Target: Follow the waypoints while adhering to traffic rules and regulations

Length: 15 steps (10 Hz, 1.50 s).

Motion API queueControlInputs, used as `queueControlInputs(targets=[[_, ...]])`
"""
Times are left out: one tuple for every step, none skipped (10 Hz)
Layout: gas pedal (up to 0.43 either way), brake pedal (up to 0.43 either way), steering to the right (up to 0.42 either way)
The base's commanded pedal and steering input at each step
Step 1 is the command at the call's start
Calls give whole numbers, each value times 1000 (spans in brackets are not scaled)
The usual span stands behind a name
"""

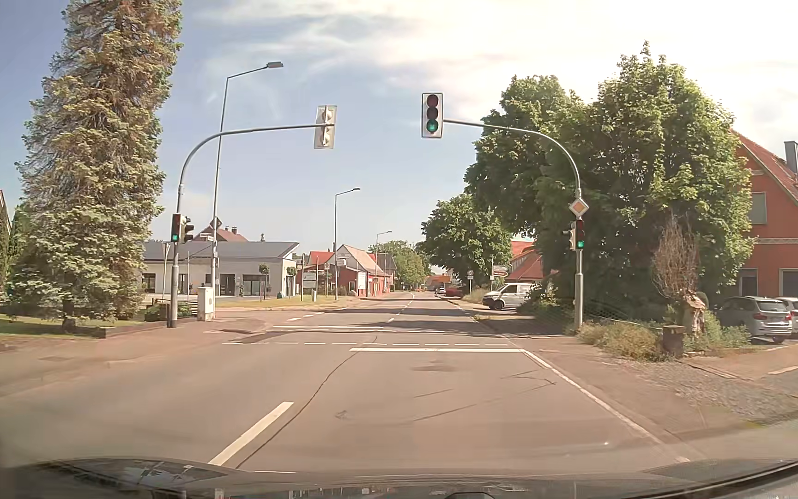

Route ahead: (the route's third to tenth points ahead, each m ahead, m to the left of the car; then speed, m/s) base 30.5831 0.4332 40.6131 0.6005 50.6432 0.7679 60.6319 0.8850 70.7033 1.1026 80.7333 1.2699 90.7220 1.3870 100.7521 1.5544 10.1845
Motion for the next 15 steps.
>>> queueControlInputs(targets=[[28,0,1],[28,0,1],[28,0,1],[28,0,0],[28,0,0],[28,0,0],[39,0,-1],[47,0,-1],[59,0,-1],[59,0,-1],[59,0,-1],[59,0,-1],[59,0,-1],[59,0,-1],[59,0,-1]])
